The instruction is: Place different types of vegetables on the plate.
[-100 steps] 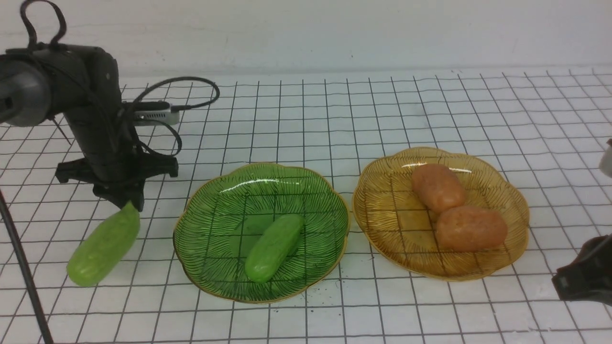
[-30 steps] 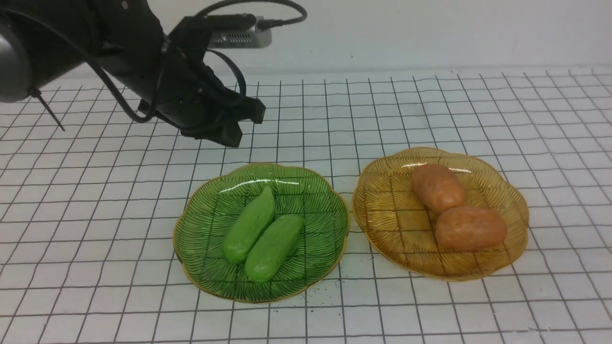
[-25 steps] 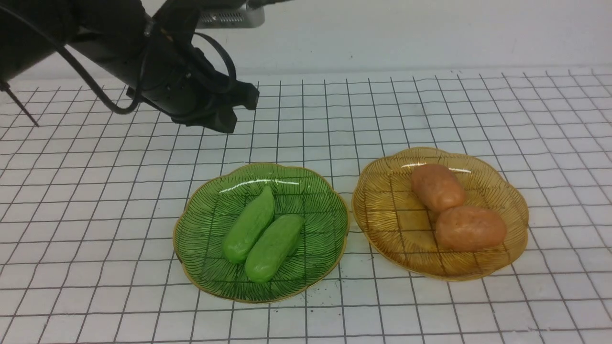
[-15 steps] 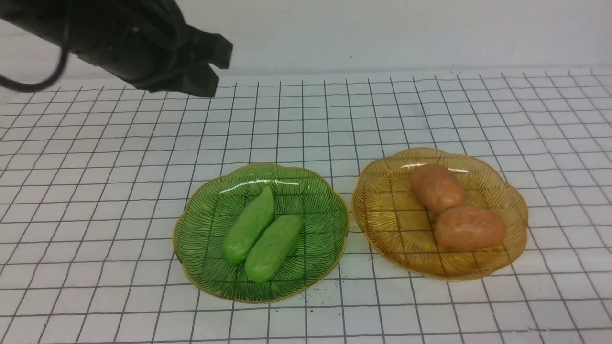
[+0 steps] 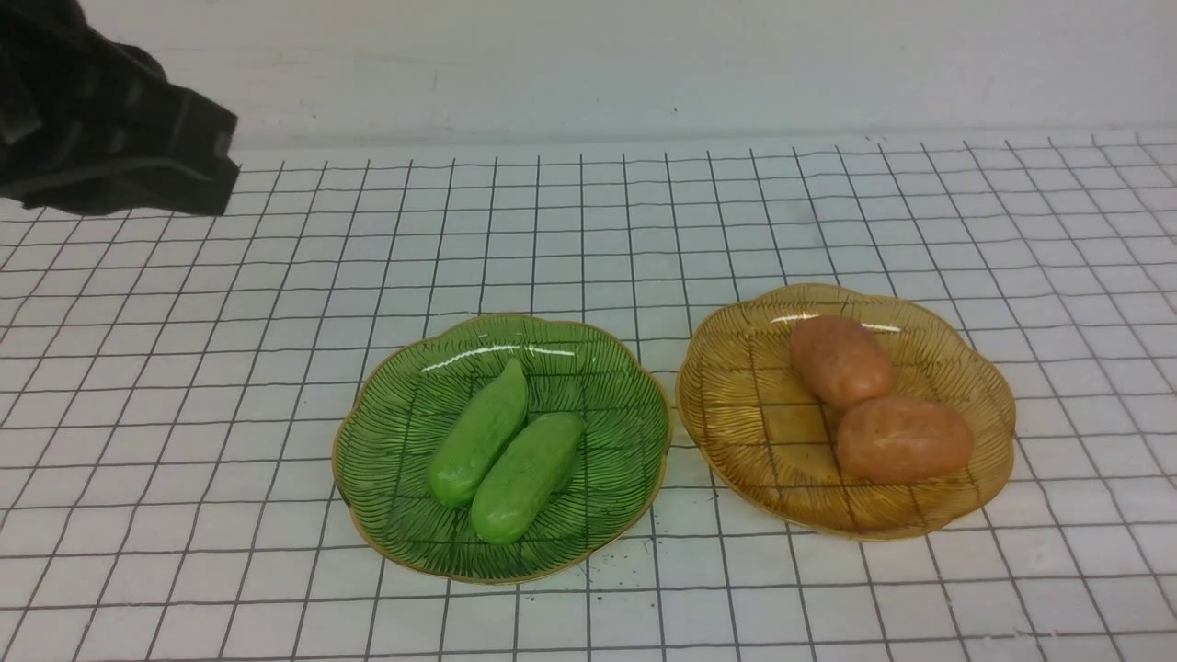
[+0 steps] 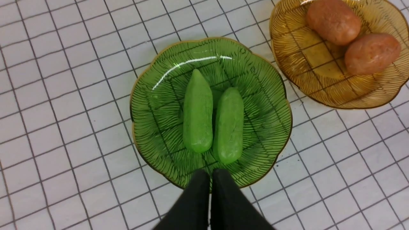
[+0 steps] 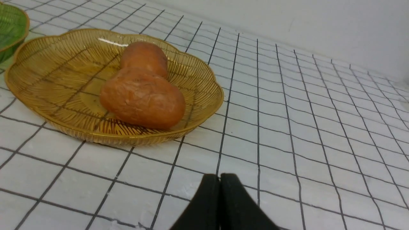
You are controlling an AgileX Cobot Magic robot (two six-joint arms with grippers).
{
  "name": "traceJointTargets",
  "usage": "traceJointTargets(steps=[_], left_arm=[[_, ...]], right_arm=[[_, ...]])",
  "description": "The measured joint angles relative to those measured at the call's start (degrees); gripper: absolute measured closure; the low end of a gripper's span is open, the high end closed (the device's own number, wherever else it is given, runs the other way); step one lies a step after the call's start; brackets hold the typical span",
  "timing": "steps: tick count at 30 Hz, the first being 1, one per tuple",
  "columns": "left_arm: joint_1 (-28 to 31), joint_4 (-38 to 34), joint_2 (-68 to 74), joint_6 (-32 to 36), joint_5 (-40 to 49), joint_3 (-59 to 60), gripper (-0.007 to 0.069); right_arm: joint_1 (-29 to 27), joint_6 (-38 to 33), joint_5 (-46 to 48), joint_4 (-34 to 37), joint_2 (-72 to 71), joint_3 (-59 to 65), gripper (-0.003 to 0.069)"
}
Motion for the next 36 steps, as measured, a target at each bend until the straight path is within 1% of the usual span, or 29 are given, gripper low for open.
traceJointTargets(steps=[10, 14, 21, 23, 28, 32, 34, 36], left_arm=[[0.0, 0.01, -8.55, -0.22, 0.16, 1.04, 0.0632], [0.0, 0.22, -14.57, -0.22, 0.16, 7.11, 0.0632], [0.0, 0.56, -23.39, 0.18, 0.89, 22.65, 0.0632], [0.0, 1.04, -25.24, 0.18, 0.91, 25.14, 0.0632], [0.0, 1.55, -32.32, -0.88, 0.96, 32.81, 0.0632], [0.0, 1.5, -37.63, -2.45, 0.81, 37.79, 0.0632], [0.0, 1.08, -42.0, -3.99, -2.27, 41.48, 0.0632], [0.0, 0.21, -46.39, -5.26, -9.82, 46.91, 0.0632]], right_arm=[[-0.1, 0.0, 0.0, 0.3, 0.0, 0.0, 0.0673], [-0.1, 0.0, 0.0, 0.3, 0.0, 0.0, 0.0673], [-0.1, 0.0, 0.0, 0.3, 0.0, 0.0, 0.0673], [-0.1, 0.06, 0.0, 0.3, 0.0, 0.0, 0.0673], [-0.1, 3.76, -0.08, 3.16, 0.0, 0.04, 0.0673], [-0.1, 5.18, -0.1, 3.58, 0.0, 0.04, 0.0673], [-0.1, 5.53, -0.1, 3.78, 0.0, 0.04, 0.0673], [-0.1, 5.59, -0.1, 3.78, 0.0, 0.04, 0.0673]])
